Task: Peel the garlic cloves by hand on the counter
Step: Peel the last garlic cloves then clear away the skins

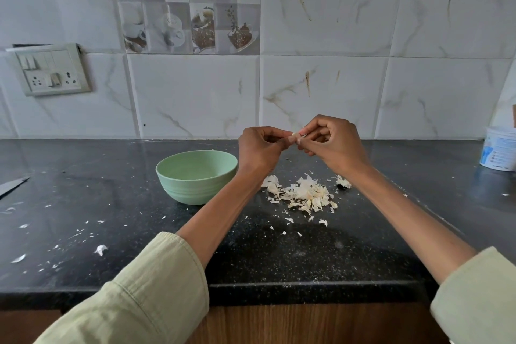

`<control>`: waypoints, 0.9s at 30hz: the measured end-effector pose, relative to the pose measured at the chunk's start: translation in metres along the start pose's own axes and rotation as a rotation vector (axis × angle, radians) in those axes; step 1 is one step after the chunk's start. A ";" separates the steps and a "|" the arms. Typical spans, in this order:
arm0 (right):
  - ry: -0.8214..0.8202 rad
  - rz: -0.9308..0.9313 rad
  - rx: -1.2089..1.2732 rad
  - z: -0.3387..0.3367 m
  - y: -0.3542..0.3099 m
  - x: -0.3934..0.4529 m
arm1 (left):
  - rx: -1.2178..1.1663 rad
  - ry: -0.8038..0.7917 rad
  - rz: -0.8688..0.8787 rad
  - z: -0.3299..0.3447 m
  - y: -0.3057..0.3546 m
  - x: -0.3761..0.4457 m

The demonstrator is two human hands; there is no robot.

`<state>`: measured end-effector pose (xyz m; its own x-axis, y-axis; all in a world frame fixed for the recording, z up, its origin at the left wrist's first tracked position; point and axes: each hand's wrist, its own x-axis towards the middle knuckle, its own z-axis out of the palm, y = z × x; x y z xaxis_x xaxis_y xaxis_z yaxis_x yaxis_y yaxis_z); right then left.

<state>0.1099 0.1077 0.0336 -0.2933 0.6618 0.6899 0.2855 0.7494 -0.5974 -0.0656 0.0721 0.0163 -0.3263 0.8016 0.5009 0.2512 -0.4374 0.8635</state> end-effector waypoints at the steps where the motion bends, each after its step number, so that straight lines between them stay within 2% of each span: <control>1: -0.001 -0.002 0.000 0.000 -0.001 0.000 | 0.012 0.001 -0.002 -0.001 0.000 0.000; 8: -0.042 -0.016 0.004 -0.003 -0.002 0.000 | 0.031 -0.016 -0.051 -0.004 0.003 0.000; 13: -0.136 0.076 0.037 -0.003 0.002 0.002 | 0.017 -0.039 -0.078 -0.004 0.002 0.000; 18: -0.126 0.216 0.202 -0.004 0.002 0.005 | 0.049 -0.070 -0.081 -0.003 0.002 -0.001; 21: -0.097 0.254 0.290 -0.007 0.002 0.007 | 0.118 -0.097 -0.053 -0.001 0.000 -0.002; 27: -0.083 0.244 0.183 -0.008 0.002 0.005 | 0.323 -0.088 0.093 0.001 -0.003 -0.001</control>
<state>0.1160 0.1128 0.0392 -0.3120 0.8164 0.4860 0.1896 0.5548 -0.8101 -0.0653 0.0731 0.0132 -0.2119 0.8030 0.5571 0.5559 -0.3698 0.7444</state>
